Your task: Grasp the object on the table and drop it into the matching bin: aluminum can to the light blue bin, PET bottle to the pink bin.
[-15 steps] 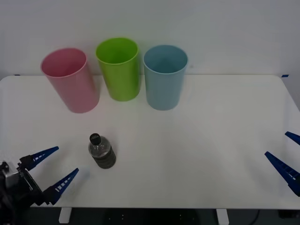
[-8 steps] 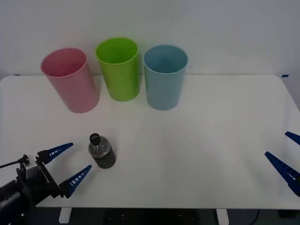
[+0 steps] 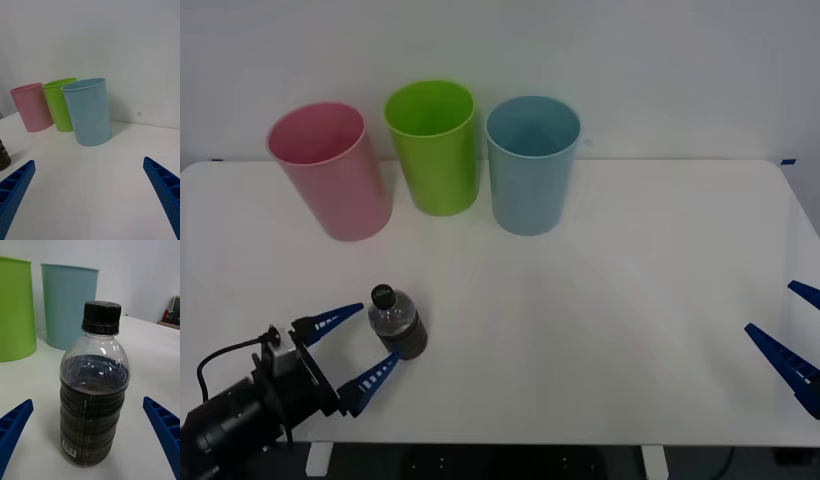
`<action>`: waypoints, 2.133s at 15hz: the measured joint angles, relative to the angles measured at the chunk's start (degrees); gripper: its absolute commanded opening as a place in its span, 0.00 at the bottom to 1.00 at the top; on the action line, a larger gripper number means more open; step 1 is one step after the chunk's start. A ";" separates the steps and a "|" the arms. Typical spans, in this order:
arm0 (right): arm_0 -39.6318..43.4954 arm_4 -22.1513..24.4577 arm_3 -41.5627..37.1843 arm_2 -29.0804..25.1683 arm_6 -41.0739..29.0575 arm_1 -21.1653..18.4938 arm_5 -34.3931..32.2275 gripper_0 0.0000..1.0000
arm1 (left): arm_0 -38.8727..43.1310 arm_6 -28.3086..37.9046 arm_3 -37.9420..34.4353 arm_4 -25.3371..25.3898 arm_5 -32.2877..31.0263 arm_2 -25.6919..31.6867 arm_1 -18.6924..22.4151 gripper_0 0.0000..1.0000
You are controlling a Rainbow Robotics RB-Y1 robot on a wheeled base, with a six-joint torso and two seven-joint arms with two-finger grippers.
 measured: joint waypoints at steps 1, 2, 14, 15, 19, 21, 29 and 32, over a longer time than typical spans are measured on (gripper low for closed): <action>0.00 0.00 0.00 0.00 0.00 0.00 0.00 1.00 | -0.17 -0.09 0.02 -0.55 0.15 0.00 -0.53 1.00; 0.00 0.00 0.00 0.00 0.00 0.00 0.00 1.00 | -0.39 -0.18 0.06 -1.20 0.34 0.07 -1.21 1.00; 0.00 0.00 0.00 0.00 0.00 0.00 0.00 1.00 | -6.20 -1.82 5.71 -4.30 0.81 -0.07 -4.72 1.00; 0.00 0.00 0.00 0.00 0.00 0.00 0.00 1.00 | -6.20 -1.83 5.71 -4.30 0.81 -0.07 -4.69 1.00; 0.00 0.00 0.00 0.00 0.00 0.00 0.00 1.00 | -6.20 -2.08 5.71 -4.30 0.77 -0.07 -4.68 0.08; 0.00 0.00 0.00 0.00 0.00 0.00 0.00 1.00 | -6.20 -2.59 5.71 -4.14 0.63 -0.08 -4.70 0.00; 0.00 0.00 0.00 0.00 0.00 0.00 0.00 1.00 | -5.86 -2.62 5.67 -2.53 -0.82 1.49 -4.58 0.00; 0.00 0.00 0.00 0.00 0.00 0.00 0.00 1.00 | -3.90 -1.58 2.86 -0.30 -1.10 2.37 -3.41 0.00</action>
